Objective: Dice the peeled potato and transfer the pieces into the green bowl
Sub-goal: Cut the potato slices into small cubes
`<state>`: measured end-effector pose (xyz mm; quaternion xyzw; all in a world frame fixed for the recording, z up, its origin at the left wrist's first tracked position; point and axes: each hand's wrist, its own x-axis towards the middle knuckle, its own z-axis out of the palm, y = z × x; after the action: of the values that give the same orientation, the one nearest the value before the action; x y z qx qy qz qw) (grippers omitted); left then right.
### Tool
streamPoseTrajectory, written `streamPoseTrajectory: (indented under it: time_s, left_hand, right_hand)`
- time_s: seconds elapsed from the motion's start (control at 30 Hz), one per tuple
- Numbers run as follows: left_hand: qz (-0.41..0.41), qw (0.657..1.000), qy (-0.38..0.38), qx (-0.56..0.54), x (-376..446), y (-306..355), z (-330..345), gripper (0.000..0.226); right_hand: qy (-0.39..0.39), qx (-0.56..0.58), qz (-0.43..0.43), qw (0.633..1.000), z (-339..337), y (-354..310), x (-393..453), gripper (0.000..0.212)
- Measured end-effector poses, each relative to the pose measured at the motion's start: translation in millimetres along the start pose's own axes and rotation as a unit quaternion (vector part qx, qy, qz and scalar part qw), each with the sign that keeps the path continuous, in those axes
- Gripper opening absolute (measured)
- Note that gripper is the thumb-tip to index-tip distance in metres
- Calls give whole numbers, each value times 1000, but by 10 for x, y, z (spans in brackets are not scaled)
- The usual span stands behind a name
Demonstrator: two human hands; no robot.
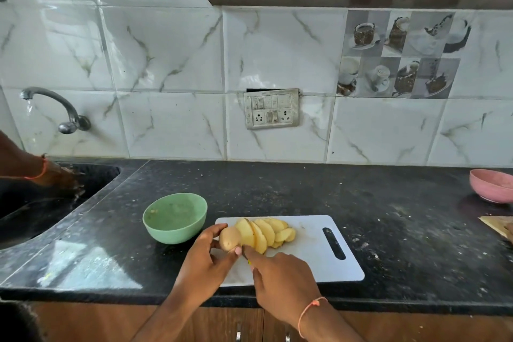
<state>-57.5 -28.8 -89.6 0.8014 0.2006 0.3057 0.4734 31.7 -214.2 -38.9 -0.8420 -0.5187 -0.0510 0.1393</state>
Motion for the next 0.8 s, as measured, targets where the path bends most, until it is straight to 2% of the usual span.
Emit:
streamPoseTrajectory:
  time_s: [0.17,0.33,0.63,0.8]
  left_hand:
    - [9,1000,-3,21,24,-44,-8,70]
    - [9,999,-4,45,35,-30,17,63]
    - [7,996,-4,90,69,-77,33,68]
    - [23,987,-36,152,105,-107,53,78]
  right_hand:
    - [-16,-10,29,999,95,-26,85,51]
    - [6,-3,70,998,171,0,53,58]
    - [-7,-5,116,993,156,67,47,65]
    - [-2,-6,129,992,189,148,32,66]
